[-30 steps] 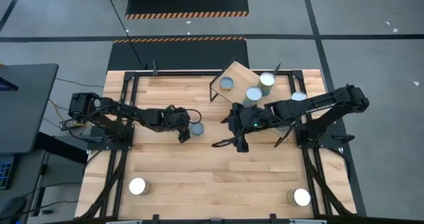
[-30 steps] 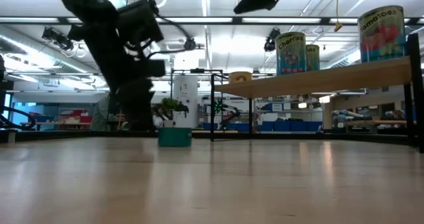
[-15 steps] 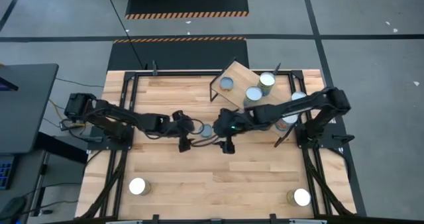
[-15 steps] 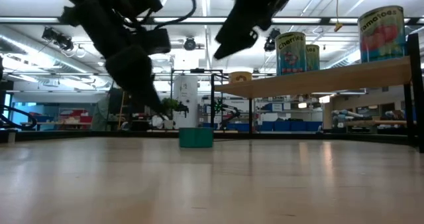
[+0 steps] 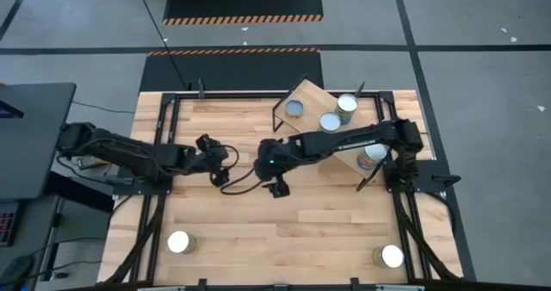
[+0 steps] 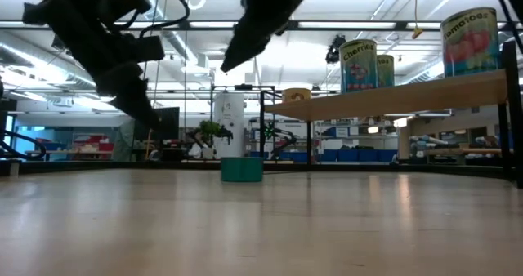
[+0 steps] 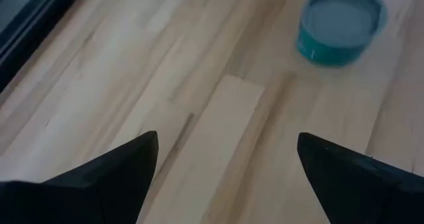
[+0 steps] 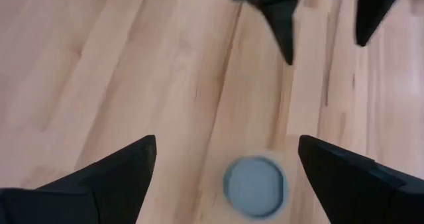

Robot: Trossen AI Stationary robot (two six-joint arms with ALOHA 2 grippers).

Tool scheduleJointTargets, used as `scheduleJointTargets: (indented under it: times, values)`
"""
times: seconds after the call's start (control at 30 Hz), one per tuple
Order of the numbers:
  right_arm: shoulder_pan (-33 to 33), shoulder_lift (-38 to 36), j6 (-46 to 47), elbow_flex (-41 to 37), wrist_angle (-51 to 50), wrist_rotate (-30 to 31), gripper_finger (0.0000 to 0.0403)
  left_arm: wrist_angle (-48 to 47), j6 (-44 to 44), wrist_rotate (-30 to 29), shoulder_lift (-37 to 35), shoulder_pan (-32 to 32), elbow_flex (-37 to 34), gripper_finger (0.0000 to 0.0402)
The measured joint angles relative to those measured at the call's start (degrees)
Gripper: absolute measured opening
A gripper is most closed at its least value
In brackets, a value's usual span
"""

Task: Pick and place cans onto a shelf
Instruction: Put the canned tuna on the shelf

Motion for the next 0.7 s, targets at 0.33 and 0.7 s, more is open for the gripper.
scheduleJointTargets:
  times: [0.33,0.7]
  values:
    - [-4.6,8.7,0.1,1.7,2.1,-0.4,0.0393,4.7,-3.7,-0.1,-2.8,0.0,-4.9,0.0368]
    - [-8.5,15.2,5.3,1.6,-2.6,-4.4,0.0393,7.4,-2.8,-0.5,-2.7,0.0,-4.9,0.0368]
